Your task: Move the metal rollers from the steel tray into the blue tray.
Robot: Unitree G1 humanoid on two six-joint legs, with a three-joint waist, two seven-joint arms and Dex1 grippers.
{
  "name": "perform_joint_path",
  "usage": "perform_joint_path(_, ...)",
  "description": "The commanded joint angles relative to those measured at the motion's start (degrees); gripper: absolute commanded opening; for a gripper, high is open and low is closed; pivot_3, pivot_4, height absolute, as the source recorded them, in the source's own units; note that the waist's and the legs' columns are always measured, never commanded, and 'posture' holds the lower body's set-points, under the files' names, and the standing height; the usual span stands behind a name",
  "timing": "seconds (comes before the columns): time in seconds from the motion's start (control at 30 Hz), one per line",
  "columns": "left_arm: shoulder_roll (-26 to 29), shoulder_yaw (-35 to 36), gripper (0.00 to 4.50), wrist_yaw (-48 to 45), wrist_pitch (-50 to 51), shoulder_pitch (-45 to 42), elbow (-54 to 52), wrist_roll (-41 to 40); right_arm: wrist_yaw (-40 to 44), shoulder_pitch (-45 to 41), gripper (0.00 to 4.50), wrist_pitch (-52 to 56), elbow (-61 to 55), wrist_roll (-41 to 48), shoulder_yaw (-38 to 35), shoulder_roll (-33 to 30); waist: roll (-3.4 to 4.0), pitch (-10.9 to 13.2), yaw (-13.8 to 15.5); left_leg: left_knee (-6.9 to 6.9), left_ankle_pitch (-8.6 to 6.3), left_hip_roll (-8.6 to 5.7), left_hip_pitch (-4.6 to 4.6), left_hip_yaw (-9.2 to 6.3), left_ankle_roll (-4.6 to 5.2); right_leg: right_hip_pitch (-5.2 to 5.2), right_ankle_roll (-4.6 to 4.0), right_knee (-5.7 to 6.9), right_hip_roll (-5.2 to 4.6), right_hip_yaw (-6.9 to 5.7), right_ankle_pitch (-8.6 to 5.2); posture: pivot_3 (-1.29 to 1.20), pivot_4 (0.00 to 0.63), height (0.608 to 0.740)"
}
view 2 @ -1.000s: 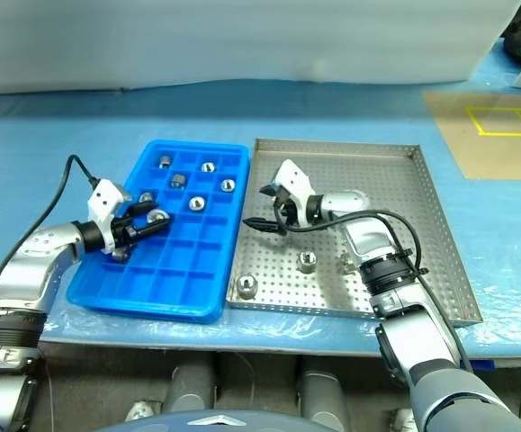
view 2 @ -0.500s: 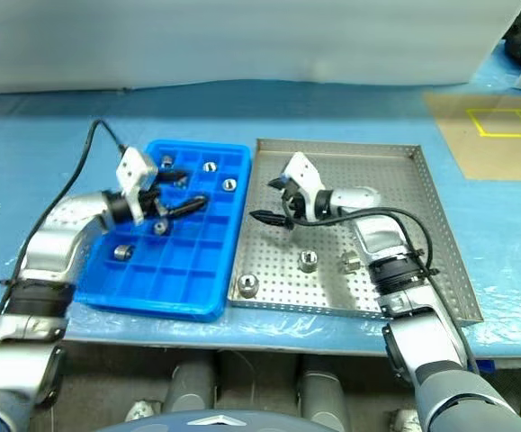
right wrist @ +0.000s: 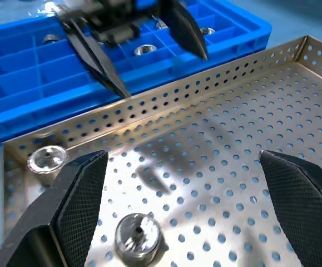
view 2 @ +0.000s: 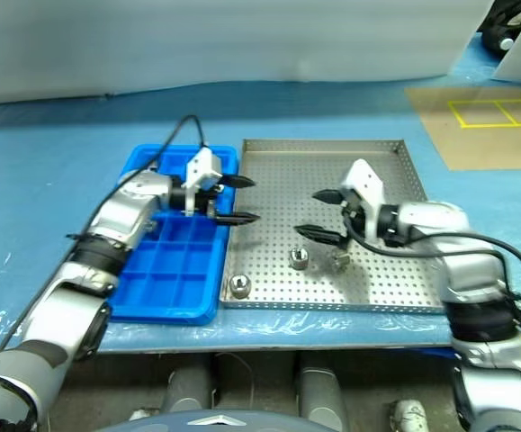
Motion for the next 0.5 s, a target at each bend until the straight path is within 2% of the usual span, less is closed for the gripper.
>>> perform_joint_path(0.03, -4.10, -1.37, 4.36, -3.02, -5.27, -4.69, 6.79, 1.84, -1.63, 7.07, 4.50, 2.91, -10.64, 3.43, -5.93, -3.31, 0.02, -0.01, -0.54, 0.01, -0.02, 0.00, 0.02, 0.01, 0.03, 0.03, 0.03, -0.07, 0.00, 0.03, 0.02, -0.51, 0.150, 0.740)
perform_joint_path(0.23, -8.78, -4.24, 4.36, -7.83, -12.18, -7.45, 16.50, 6.72, -7.03, 15.09, 4.50, 5.94, -18.94, 5.30, -9.68, -4.71, 0.02, -0.03, -3.14, 0.08, -0.21, -0.15, 0.00, 0.09, 0.34, 0.23, 0.16, -0.47, -0.03, 0.11, 0.06, -0.57, 0.150, 0.740)
perform_joint_path(0.5, -11.26, -6.14, 4.36, -7.40, -18.71, -7.64, 23.34, 12.74, -12.45, 17.44, 4.50, 6.30, -19.99, 6.19, -9.62, -3.84, 0.02, -0.03, -4.51, 0.18, -0.23, -0.16, -0.06, 0.08, 0.37, 0.23, 0.51, -0.48, -0.04, 0.07, -0.12, -0.59, 0.150, 0.740)
